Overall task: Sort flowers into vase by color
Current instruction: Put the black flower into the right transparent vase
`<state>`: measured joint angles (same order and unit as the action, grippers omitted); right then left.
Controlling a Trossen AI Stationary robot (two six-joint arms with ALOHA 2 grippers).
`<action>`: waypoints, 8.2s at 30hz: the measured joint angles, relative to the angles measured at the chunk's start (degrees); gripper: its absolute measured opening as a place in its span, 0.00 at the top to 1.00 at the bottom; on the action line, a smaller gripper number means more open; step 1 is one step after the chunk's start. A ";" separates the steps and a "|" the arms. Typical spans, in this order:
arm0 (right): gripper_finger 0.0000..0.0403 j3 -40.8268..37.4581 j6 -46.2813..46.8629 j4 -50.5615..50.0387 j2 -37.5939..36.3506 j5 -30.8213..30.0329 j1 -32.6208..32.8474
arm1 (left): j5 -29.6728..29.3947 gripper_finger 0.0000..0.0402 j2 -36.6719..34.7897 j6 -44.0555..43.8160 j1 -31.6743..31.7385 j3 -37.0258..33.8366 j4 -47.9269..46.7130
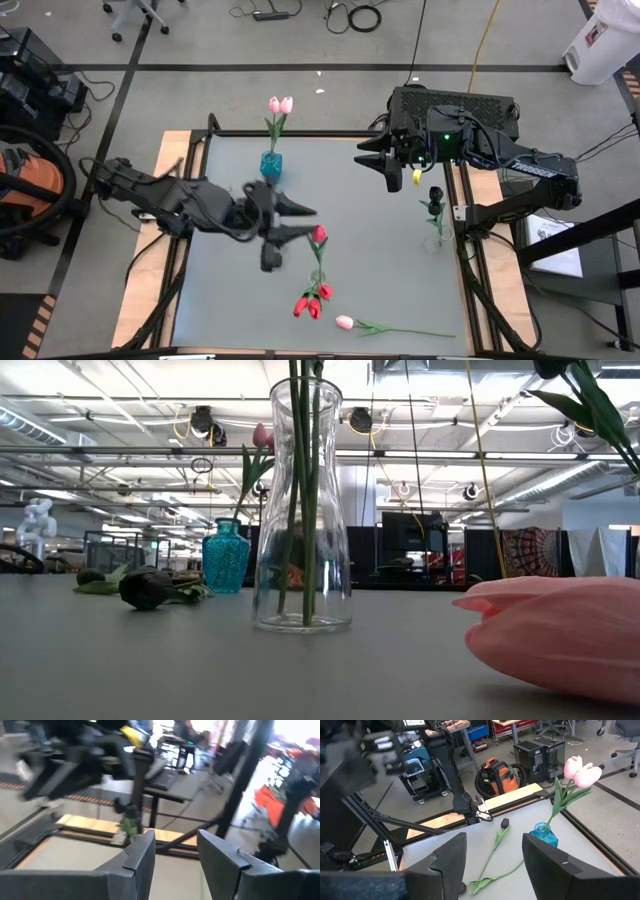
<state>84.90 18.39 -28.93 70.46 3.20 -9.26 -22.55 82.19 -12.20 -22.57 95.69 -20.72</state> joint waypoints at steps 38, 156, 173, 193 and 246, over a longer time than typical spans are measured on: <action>0.54 -0.01 0.00 -0.02 0.00 0.01 -0.01 | -10.48 0.63 -5.92 -87.25 -0.07 -2.50 -61.56; 0.54 -0.02 -0.01 0.37 -0.02 0.00 0.01 | 16.51 0.63 -5.64 -80.03 45.09 -63.40 -26.50; 0.54 -0.02 -0.02 0.37 -0.02 0.00 0.00 | 17.10 0.87 -5.40 -75.53 45.05 -61.93 -26.47; 0.54 -0.02 -0.01 0.37 -0.02 0.02 0.00 | 19.65 0.91 -5.42 -68.21 44.55 -51.23 -30.75; 0.54 -0.02 -0.01 0.37 -0.02 0.02 0.00 | -11.72 0.91 -5.55 -43.76 12.86 -1.34 -44.68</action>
<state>84.88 18.39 -28.56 70.43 3.22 -9.26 -34.27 76.64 -55.96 -9.70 94.35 -65.40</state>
